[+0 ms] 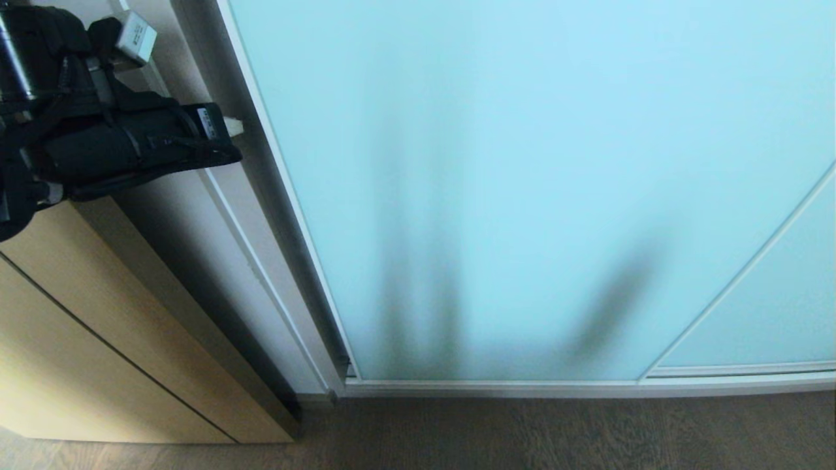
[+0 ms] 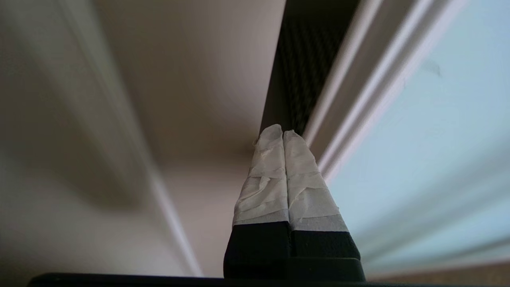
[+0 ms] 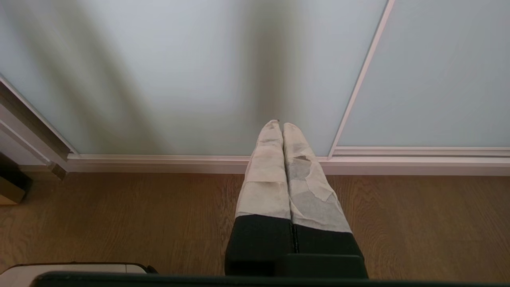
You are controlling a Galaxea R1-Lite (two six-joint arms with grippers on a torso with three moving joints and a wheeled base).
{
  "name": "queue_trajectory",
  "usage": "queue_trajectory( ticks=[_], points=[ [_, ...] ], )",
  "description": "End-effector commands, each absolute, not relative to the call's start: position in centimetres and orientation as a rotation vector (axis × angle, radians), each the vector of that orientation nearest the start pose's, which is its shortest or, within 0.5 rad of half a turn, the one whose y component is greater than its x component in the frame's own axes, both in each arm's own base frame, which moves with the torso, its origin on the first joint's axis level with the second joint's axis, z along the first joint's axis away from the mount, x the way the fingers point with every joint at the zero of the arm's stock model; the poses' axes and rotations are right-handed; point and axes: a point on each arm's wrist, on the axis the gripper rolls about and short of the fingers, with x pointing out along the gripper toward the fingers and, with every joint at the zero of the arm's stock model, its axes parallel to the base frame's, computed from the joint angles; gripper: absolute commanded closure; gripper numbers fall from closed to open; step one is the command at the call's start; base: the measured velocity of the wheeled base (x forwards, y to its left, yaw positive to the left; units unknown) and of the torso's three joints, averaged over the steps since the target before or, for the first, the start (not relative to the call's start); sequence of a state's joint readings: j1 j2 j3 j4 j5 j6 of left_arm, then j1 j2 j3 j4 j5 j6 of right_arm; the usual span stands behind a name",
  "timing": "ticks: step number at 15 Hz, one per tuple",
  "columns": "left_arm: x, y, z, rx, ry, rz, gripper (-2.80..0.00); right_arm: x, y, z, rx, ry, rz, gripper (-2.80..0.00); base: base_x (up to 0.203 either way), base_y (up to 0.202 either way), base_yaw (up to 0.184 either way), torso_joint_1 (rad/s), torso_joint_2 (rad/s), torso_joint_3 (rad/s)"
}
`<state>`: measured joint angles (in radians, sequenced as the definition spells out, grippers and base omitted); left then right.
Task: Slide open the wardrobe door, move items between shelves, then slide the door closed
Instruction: Open the door
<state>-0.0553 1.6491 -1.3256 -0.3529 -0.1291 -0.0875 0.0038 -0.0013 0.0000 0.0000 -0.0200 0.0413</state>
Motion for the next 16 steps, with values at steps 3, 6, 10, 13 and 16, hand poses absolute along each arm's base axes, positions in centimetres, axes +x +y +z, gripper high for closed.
queue_trajectory(
  ticks=[3, 6, 10, 13, 16],
  points=[
    [33.7, -2.2, 30.4, -0.089, -0.043, -0.183, 0.00, -2.3, -0.1, 7.5, 0.041, -0.002, -0.015, 0.00, 0.000, 0.000, 0.000, 0.000, 0.00, 0.000],
    [34.3, -2.5, 29.8, -0.091, -0.027, -0.191, 0.00, -2.3, -0.1, 7.5, 0.041, -0.002, -0.017, 0.00, 0.000, 0.000, 0.000, 0.000, 0.00, 0.000],
    [34.2, -4.0, 29.5, -0.104, -0.016, -0.234, 0.00, -2.3, -0.1, 7.6, 0.041, -0.003, -0.015, 0.00, 0.000, 0.000, 0.000, 0.000, 0.00, 0.000],
    [34.4, -5.3, 28.9, -0.105, 0.005, -0.267, 0.00, -2.3, -0.1, 7.5, 0.041, -0.002, -0.015, 0.00, 0.000, 0.000, 0.000, 0.000, 0.00, 0.000],
    [34.4, -6.6, 28.2, -0.105, 0.029, -0.291, 0.00, -2.3, -0.1, 7.5, 0.041, -0.002, -0.015, 0.00, 0.000, 0.000, 0.000, 0.000, 0.00, 0.000]
  ],
)
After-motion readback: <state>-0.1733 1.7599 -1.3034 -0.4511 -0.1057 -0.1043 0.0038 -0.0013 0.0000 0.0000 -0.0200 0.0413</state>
